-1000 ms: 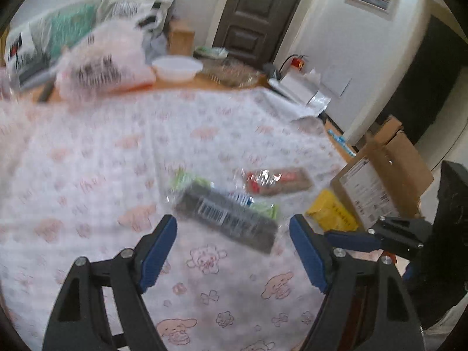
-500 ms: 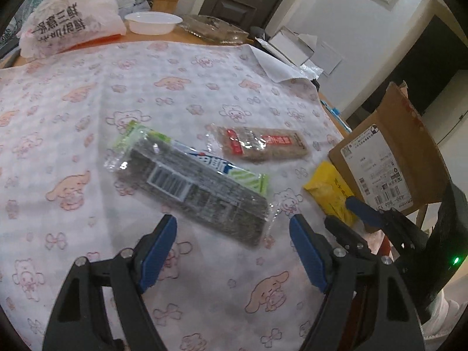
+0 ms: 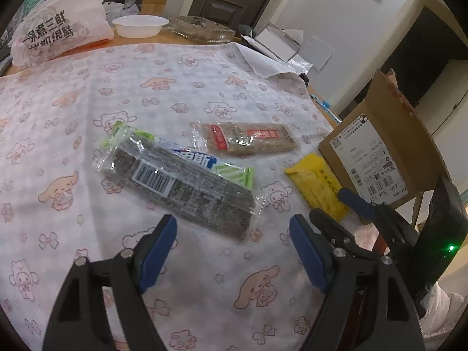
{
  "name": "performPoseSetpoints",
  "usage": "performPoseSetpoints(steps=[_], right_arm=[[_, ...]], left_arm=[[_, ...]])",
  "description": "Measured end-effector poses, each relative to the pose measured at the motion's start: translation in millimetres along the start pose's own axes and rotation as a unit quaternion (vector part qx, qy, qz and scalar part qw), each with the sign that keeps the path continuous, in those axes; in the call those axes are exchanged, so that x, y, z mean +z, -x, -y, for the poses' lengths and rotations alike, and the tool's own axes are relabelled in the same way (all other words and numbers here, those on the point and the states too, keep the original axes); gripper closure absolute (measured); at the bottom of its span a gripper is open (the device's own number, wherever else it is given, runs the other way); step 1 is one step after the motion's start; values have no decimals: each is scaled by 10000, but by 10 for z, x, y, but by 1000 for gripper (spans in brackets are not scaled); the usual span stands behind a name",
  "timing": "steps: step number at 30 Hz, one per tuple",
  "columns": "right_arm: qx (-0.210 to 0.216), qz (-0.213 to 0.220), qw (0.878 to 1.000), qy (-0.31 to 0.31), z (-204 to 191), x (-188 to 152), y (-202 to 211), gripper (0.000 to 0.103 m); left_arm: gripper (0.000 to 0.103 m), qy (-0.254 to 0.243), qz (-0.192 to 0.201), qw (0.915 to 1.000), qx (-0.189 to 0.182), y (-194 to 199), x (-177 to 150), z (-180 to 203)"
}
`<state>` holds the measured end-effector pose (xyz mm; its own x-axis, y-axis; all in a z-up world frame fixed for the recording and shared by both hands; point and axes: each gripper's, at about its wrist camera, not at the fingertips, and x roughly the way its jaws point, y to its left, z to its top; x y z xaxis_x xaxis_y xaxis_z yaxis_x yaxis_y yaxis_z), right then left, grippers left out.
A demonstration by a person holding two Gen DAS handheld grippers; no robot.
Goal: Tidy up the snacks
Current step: 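Grasp the yellow cracker pack with the right gripper while the left grasps the seaweed pack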
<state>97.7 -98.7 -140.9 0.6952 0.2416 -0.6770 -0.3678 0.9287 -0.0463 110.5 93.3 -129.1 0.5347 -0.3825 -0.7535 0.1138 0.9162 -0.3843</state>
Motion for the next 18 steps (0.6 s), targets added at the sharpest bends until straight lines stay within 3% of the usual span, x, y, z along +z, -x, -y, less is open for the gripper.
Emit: performPoseSetpoints(steps=[4,7,11,14,15,18], right_arm=[[-204,39,9998,-1,-13,33,-8,54],[-557,-6,9984,19,3,61,-65,33],[-535,-102,9985,-10,18,88,-151,32],[-361,-52,9993,-83,47,103,-118,46],[-259,16,9997,-49,33,110,-89,63],[-65,-39,9997,213,-88,136,-76,71]], left_arm=[[26,7,20,10000,19,20,2,-13],[26,-11,22,10000,33,24,4,-10],[26,-18,11,10000,61,10,5,-10],[26,77,48,9998,198,4,16,-44],[26,149,66,9995,266,-2,29,-68],[26,376,78,9987,334,-38,77,-108]])
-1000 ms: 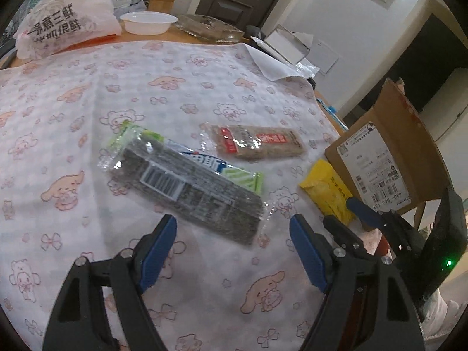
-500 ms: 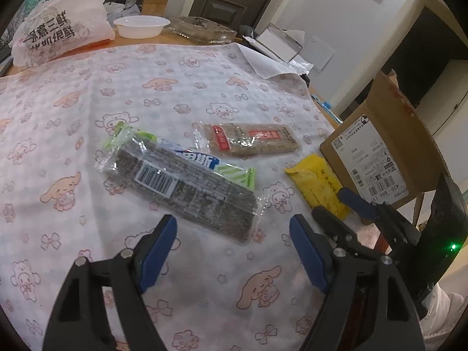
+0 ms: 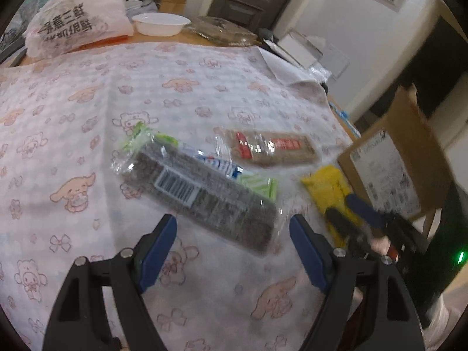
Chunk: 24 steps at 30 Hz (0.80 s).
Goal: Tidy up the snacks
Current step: 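Grasp the yellow cracker pack with the right gripper while the left grasps the seaweed pack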
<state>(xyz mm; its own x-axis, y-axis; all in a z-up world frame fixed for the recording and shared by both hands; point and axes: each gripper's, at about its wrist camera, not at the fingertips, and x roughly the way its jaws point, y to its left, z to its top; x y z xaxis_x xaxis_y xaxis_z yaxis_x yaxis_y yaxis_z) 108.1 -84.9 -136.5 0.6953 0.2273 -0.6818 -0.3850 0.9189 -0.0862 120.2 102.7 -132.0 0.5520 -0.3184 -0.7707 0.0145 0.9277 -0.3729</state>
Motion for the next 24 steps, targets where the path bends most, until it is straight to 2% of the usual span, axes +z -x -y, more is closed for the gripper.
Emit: performPoseSetpoints(steps=[1,2,3,5,9,11,13,14,15,17,23,24], right_arm=[[-92,6,9999,71,-18,2,4,70],[-150,21,9999,29,0,-2,15,65],[-188,58,9998,-44,36,-11,26,48],[-308,217,9992,-97,114,-21,56,33],[-357,99,9993,34,102,-59,-16,32],[-356,-70,9993,61,108,-94,-87,32],[-237,-44,9996,-121,159,-127,-78,32],[-120,-65,9996,-234,197,-134,-84,33],[-50,-75,9995,-295,221,-135,-93,34],[72,-64,9993,-372,244,-140,-96,35],[542,0,9983,-233,129,-140,-65,36],[625,0,9979,-186,105,-134,-61,36]], left_arm=[[26,28,8,10000,68,-7,18,12],[26,50,11,9999,155,-21,32,26],[26,71,39,9997,245,-30,43,35],[22,154,108,9987,478,-62,70,57],[20,261,288,9944,986,-139,108,101],[20,36,361,9906,1317,-184,86,171],[21,-75,373,9904,1326,-185,70,169],[24,-139,354,9908,1299,-170,59,160],[38,-203,335,9901,1349,-156,51,149],[48,-450,321,9868,1524,-124,11,135],[52,-575,170,9875,1461,38,-99,-39],[52,-605,145,9859,1552,60,-122,-58]])
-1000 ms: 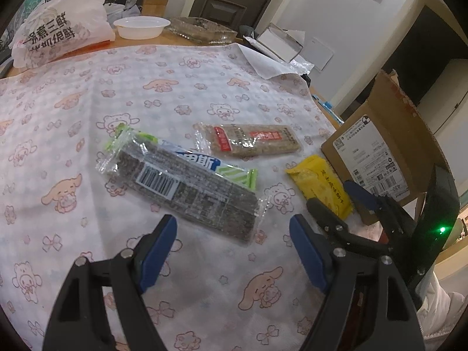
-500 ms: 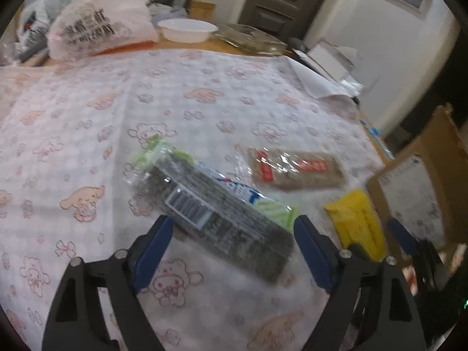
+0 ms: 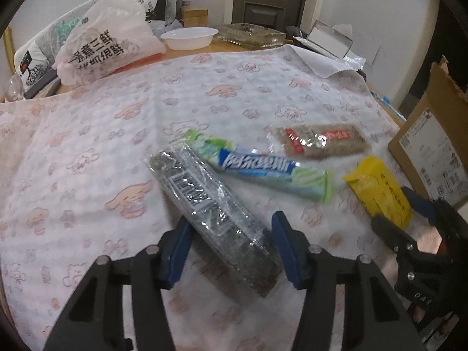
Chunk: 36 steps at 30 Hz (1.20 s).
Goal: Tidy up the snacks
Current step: 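Grasp the yellow cracker pack with the right gripper while the left grasps the seaweed pack, then carry the yellow cracker pack and seaweed pack into the box with both grippers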
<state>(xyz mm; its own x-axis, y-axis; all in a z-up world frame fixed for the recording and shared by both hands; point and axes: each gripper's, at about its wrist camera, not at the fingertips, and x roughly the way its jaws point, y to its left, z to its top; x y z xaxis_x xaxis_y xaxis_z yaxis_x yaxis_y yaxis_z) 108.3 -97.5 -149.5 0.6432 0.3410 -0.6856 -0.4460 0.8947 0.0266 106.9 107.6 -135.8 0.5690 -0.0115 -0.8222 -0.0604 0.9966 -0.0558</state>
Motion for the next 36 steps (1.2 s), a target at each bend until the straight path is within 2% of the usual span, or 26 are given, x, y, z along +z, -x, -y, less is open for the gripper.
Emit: performPoseSetpoints(steps=[2,4,5,6,12,17,19,20,21,22,23,26,30,36], right_arm=[[175,-32,9997,142,-64,6,0,36],[231,-67,9993,277,-128,8,-2,35],[217,-98,9991,343,-151,19,-15,34],[201,-109,9990,373,-162,33,-25,34],[334,-138,9986,376,-156,72,-58,34],[385,-168,9985,360,-146,82,-75,34],[384,-172,9985,361,-149,88,-101,34],[378,-190,9985,359,-152,93,-124,33],[372,-171,9985,371,-157,100,-136,33],[363,-166,9984,390,-164,108,-146,34],[362,-158,9984,408,-171,114,-154,36],[392,-161,9981,444,-172,120,-152,38],[475,-151,9981,352,-145,110,-115,38],[606,58,9971,466,-253,143,112,38]], left_arm=[[51,-38,-26,9998,199,42,-52,-58],[44,101,-2,9994,342,81,-94,-112],[34,196,18,9989,415,96,-113,-134],[31,259,36,9986,464,102,-126,-157],[31,464,47,9967,671,145,-213,-291],[32,712,-32,9964,465,103,-165,-313],[32,747,4,9959,504,65,-112,-287],[38,745,24,9954,599,38,-81,-278],[48,708,51,9946,760,15,-57,-270],[52,687,111,9940,848,2,-35,-270],[60,713,126,9939,827,-2,-22,-274],[62,619,125,9944,851,0,-7,-266],[63,583,162,9958,685,54,-33,-268],[63,669,486,9945,647,356,-89,-254]])
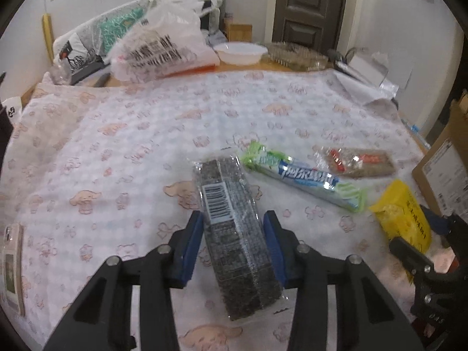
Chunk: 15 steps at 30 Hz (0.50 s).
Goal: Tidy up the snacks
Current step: 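Carry the yellow cracker pack and seaweed pack into the box with both grippers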
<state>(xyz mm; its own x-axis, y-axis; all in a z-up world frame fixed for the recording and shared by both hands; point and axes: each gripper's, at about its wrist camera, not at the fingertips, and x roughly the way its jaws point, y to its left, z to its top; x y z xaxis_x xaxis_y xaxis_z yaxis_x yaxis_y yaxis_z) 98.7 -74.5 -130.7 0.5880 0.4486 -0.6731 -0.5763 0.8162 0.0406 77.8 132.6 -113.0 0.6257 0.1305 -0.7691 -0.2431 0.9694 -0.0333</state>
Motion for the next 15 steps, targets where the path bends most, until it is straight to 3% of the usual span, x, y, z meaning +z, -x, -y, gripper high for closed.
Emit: performPoseSetpoints(steps=[8,12,15], right_arm=[[539,645,9959,326,-277,261,608,38],[585,1181,9901,477,-223,451,1029,38],[437,1505,9866,456,-16,548,1330,38]], left_arm=[[63,-150,766,9967,-210,813,172,65],[63,-565,1233,9903,-305,1272,371,362],[63,-878,1464,9834,-609,1533,539,705]])
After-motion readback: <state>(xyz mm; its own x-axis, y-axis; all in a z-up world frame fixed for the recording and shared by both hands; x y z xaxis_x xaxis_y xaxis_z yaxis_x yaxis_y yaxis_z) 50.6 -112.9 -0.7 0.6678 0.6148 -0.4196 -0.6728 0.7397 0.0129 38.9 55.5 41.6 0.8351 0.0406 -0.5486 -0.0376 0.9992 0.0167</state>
